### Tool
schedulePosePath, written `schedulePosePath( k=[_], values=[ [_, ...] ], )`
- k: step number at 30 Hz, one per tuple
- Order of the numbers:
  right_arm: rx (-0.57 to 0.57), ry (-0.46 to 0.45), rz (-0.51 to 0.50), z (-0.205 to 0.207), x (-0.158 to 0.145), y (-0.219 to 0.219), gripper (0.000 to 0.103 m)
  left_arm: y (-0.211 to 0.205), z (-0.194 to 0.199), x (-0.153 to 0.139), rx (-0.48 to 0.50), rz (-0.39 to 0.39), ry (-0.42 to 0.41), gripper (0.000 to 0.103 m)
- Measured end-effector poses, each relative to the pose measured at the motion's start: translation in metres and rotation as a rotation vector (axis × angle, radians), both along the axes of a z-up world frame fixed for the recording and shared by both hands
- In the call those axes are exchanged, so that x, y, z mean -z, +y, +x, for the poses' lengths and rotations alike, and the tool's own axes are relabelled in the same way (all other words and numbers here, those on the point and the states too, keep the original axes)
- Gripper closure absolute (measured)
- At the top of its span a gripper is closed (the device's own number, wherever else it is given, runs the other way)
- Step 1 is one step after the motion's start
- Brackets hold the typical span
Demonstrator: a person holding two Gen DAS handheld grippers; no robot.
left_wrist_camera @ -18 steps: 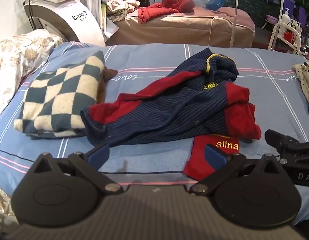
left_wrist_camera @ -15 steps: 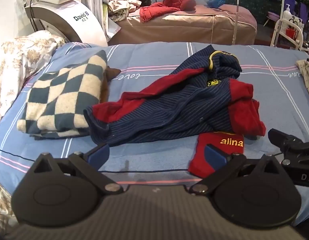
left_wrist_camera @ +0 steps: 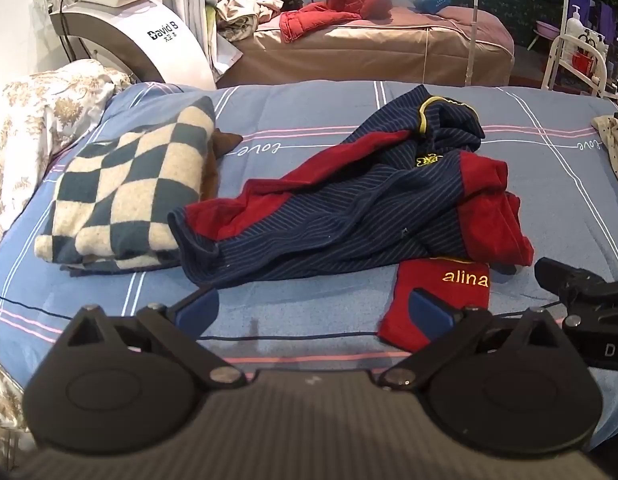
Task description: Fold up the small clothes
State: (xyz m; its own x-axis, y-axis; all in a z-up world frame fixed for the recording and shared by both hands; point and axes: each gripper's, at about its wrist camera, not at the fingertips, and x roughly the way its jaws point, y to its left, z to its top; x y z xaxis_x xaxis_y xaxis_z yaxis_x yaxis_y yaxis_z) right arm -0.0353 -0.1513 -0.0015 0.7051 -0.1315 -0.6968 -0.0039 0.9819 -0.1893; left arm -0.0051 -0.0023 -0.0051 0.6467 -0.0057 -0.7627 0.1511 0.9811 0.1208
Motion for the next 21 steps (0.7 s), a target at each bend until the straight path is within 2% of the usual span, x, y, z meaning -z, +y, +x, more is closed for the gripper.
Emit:
schedulePosePath(
  k=[21],
  values=[
    [0.010,0.018,0.023,-0.0001,0.0015,-0.0016,0.000,0.0067,-0.0022,0.0045,0.001,0.014,-0.001,0.000]
  ],
)
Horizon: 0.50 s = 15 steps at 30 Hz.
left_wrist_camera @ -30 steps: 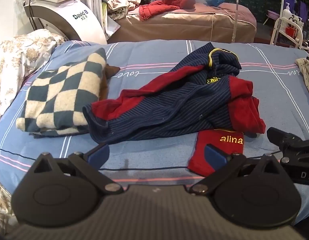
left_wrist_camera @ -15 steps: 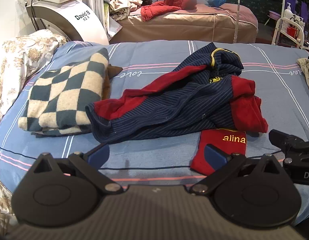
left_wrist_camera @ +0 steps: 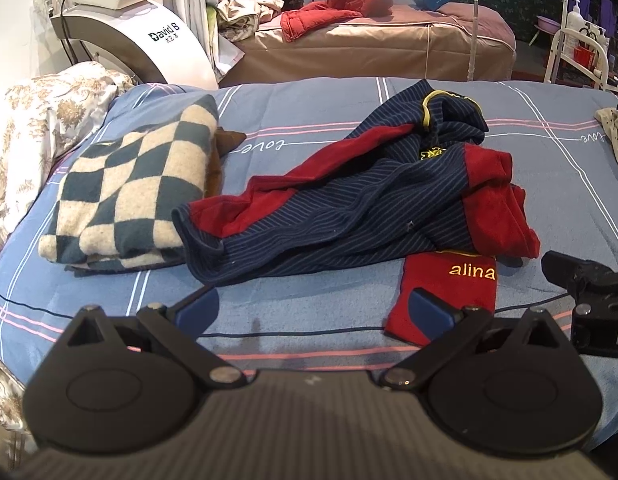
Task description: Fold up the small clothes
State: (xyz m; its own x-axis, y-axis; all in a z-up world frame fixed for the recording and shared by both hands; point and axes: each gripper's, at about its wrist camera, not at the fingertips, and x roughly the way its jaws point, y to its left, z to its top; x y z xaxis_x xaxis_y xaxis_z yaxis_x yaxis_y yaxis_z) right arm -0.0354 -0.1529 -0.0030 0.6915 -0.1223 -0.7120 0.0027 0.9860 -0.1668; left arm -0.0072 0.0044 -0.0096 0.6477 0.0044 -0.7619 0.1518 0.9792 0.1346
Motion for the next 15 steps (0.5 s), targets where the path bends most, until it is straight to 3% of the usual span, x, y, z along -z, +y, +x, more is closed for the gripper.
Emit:
schedulePosePath(
  k=[15],
  values=[
    [0.006,0.006,0.014,0.0004,0.0021,-0.0020,0.000,0.0050,-0.0001,0.0030,-0.002,-0.020,-0.001,0.000]
  ],
)
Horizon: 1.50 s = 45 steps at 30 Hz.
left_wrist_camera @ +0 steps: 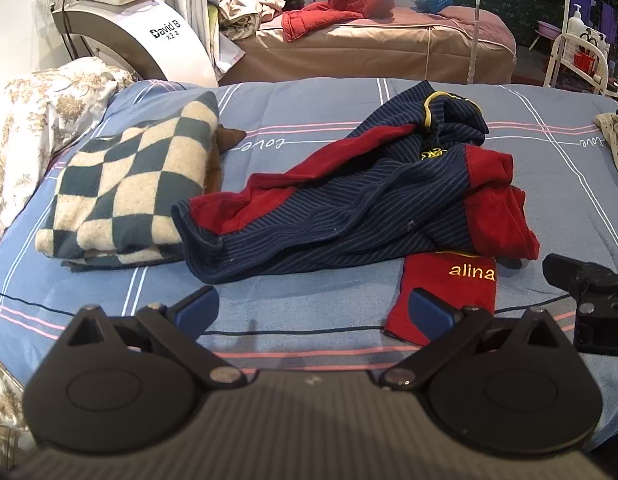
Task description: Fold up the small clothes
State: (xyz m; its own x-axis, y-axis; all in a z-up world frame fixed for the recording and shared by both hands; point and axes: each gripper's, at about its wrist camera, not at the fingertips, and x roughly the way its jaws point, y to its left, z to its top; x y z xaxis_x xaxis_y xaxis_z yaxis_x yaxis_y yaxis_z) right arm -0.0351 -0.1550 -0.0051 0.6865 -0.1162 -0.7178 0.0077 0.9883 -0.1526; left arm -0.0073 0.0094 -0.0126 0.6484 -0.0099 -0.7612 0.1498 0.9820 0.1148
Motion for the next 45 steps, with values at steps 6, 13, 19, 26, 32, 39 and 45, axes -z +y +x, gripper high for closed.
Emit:
schedulePosePath(
  k=[6,13,19,26,32,39,45],
  values=[
    [0.001,0.006,0.003,0.001,0.001,0.000,0.000,-0.007,-0.002,0.004,0.012,0.041,-0.003,0.000],
    [0.003,0.014,0.001,0.000,0.003,0.000,0.000,-0.008,-0.002,0.007,0.019,0.052,0.004,0.000],
    [0.001,0.012,0.011,0.000,0.003,0.000,0.000,-0.007,-0.001,0.008,0.016,0.054,0.004,0.000],
    [0.003,0.015,0.025,0.000,0.002,-0.001,0.000,-0.007,-0.001,0.008,0.017,0.054,0.005,0.000],
    [0.001,0.018,0.028,0.000,0.002,-0.001,0.000,-0.007,-0.001,0.008,0.016,0.055,0.005,0.000],
    [0.004,0.026,0.043,0.001,0.004,-0.002,0.000,-0.004,0.000,0.010,0.017,0.055,0.011,0.000],
    [0.005,0.021,0.075,0.001,0.005,-0.004,0.000,-0.004,0.002,0.014,0.022,0.052,0.020,0.000]
  ],
)
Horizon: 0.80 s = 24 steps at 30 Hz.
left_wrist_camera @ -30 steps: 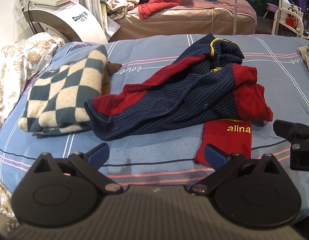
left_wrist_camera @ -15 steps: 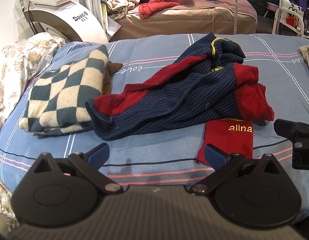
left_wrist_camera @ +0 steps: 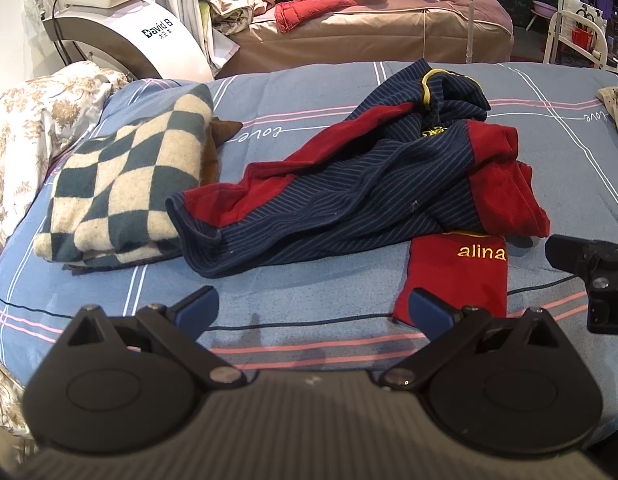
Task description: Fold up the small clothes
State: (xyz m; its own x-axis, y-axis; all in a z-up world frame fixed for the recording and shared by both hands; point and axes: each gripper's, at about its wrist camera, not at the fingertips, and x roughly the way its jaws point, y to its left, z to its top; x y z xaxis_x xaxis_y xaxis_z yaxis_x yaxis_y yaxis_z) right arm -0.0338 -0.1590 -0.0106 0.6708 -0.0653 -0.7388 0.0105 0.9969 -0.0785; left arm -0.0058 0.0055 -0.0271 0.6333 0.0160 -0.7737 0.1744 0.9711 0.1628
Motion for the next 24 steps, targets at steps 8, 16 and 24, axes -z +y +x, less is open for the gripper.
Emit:
schedulePosePath(
  k=[8,16,24],
  values=[
    [-0.001,0.001,0.035,0.000,0.009,-0.007,0.000,-0.003,0.003,0.009,0.008,0.009,0.017,0.000],
    [-0.057,-0.047,0.054,-0.003,0.016,-0.009,0.000,0.001,0.007,0.019,0.037,-0.009,-0.010,0.000],
    [-0.095,-0.066,0.088,0.013,0.042,-0.028,0.000,-0.002,0.024,0.039,0.099,0.040,-0.024,0.000]
  ],
)
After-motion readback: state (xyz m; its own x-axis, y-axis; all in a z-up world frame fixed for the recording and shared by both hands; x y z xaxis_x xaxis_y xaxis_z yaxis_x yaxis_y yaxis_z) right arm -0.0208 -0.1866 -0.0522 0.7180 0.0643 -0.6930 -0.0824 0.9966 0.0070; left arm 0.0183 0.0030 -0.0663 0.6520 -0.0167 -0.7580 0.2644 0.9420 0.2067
